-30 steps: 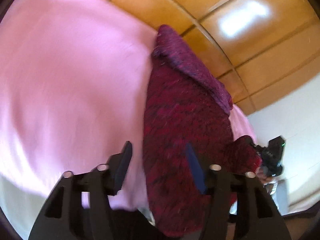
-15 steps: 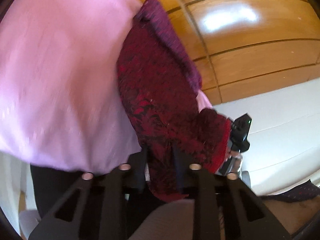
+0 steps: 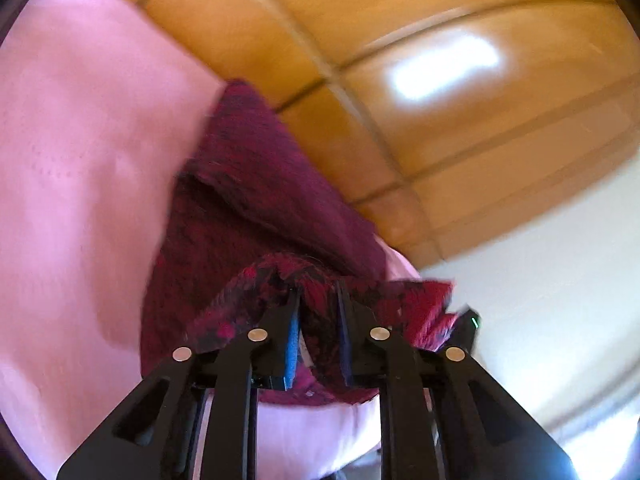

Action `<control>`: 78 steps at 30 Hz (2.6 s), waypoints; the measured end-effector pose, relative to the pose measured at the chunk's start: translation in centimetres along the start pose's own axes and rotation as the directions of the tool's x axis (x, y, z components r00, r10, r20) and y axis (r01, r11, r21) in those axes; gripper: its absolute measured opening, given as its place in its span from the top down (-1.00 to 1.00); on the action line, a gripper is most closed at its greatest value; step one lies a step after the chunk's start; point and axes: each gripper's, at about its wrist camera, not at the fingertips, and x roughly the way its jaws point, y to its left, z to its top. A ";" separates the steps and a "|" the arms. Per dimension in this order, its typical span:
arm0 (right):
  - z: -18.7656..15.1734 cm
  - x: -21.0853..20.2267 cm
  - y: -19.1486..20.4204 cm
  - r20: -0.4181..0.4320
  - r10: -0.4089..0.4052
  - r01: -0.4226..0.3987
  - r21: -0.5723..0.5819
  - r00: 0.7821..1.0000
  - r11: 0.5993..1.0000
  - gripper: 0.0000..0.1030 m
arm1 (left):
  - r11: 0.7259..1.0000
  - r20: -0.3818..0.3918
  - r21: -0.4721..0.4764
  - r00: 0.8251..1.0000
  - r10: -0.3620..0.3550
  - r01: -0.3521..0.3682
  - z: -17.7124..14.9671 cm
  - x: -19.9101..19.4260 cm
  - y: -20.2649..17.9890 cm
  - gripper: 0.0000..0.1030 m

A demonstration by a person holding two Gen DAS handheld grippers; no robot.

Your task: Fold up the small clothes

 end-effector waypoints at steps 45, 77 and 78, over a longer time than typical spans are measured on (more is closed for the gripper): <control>-13.7 -12.1 -3.4 -0.086 -0.047 0.034 -0.145 0.995 0.989 0.78 | 0.962 -0.126 0.171 0.964 0.234 -0.211 -10.4 -5.1 4.3 0.78; -8.4 -11.0 6.5 0.182 -0.172 0.243 -0.515 0.968 0.822 0.68 | 0.828 0.127 0.470 0.952 0.280 -0.306 -6.2 -5.4 -2.4 0.73; -7.9 -11.4 6.6 0.183 -0.156 0.229 -0.504 0.971 0.833 0.68 | 0.825 0.141 0.474 0.951 0.273 -0.307 -6.0 -5.6 -2.9 0.73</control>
